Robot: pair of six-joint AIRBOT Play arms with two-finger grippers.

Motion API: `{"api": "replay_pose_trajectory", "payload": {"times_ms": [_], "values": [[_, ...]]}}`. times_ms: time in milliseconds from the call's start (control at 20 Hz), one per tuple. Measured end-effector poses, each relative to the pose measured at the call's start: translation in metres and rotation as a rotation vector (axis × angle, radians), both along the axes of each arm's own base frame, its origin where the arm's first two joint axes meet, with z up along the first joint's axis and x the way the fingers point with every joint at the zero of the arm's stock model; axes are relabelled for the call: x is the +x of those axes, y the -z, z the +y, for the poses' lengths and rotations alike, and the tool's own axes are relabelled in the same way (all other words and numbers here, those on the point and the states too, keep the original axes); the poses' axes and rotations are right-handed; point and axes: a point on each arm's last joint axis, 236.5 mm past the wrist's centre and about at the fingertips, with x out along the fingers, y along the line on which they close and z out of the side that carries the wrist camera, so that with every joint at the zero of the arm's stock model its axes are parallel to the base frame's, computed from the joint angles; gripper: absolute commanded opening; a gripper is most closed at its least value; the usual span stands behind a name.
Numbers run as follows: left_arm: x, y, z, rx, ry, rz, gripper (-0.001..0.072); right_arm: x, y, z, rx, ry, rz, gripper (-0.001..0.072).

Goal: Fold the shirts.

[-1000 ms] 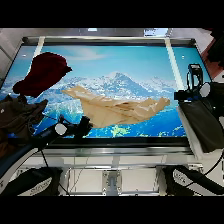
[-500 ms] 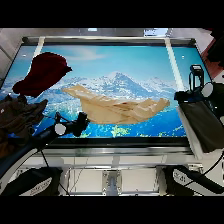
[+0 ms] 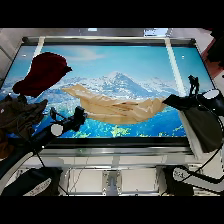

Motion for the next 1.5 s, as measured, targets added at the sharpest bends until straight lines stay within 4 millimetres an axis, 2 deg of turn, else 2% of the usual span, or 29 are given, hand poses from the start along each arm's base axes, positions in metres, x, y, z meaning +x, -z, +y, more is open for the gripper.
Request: {"api": "replay_pose_trajectory", "payload": {"times_ms": [200, 250, 300, 350, 500, 600, 650, 700, 800, 850, 950, 1100, 1200, 1300, 1400, 1450, 1500], "values": [[0.001, -0.002, 0.001, 0.009, 0.006, -0.013, 0.0014, 0.017, 0.005, 0.026, 0.029, -0.028, -0.046, 0.048], [0.001, -0.002, 0.001, 0.014, 0.011, -0.017, 0.0015, 0.021, 0.004, 0.031, 0.029, -0.03, -0.061, 0.0444], [0.001, -0.002, 0.001, 0.021, 0.017, -0.022, 0.0015, 0.023, 0.004, 0.034, 0.027, -0.033, -0.07, 0.0293], [0.001, -0.002, 0.001, 0.025, 0.022, -0.024, 0.0014, 0.026, 0.004, 0.036, 0.023, -0.032, -0.081, 0.0034], [0.007, -0.007, 0.004, 0.036, 0.011, -0.058, 0.0014, 0.032, 0.005, 0.037, 0.014, -0.025, -0.102, 0.0031], [0.027, -0.033, 0.014, 0.036, -0.051, -0.172, 0.0012, 0.036, 0.0, 0.036, 0.01, -0.022, -0.117, 0.003], [0.041, -0.059, 0.024, 0.033, -0.101, -0.274, 0.0012, 0.038, -0.01, 0.034, 0.009, -0.027, -0.133, 0.0029], [0.056, -0.097, 0.036, 0.04, -0.153, -0.409, 0.0012, 0.04, -0.024, 0.032, 0.008, -0.034, -0.154, 0.0029], [0.069, -0.192, 0.062, 0.091, -0.227, -0.711, 0.0012, 0.042, -0.067, 0.02, -0.021, -0.049, -0.227, 0.0029], [0.064, -0.244, 0.072, 0.136, -0.241, -0.854, 0.0012, 0.039, -0.098, 0.014, -0.042, -0.061, -0.277, 0.0029], [0.037, -0.338, 0.081, 0.251, -0.217, -1.091, 0.0012, 0.022, -0.165, 0.007, -0.102, -0.092, -0.384, 0.0029], [-0.028, -0.451, 0.08, 0.393, -0.125, -1.348, 0.0011, -0.029, -0.277, 0.015, -0.23, -0.135, -0.602, 0.0027], [-0.075, -0.51, 0.079, 0.465, -0.079, -1.486, 0.001, -0.069, -0.349, 0.024, -0.324, -0.124, -0.777, 0.0027], [-0.114, -0.554, 0.077, 0.535, -0.029, -1.59, 0.001, -0.11, -0.408, 0.036, -0.391, -0.107, -0.927, 0.0027], [-0.14, -0.584, 0.075, 0.607, 0.007, -1.66, 0.0009, -0.147, -0.457, 0.049, -0.436, -0.094, -1.062, 0.0026], [-0.144, -0.591, 0.072, 0.648, 0.034, -1.671, 0.0009, -0.157, -0.472, 0.053, -0.447, -0.087, -1.102, 0.0026], [-0.14, -0.591, 0.068, 0.692, 0.063, -1.66, 0.0009, -0.163, -0.482, 0.056, -0.451, -0.084, -1.126, 0.0026]]}}
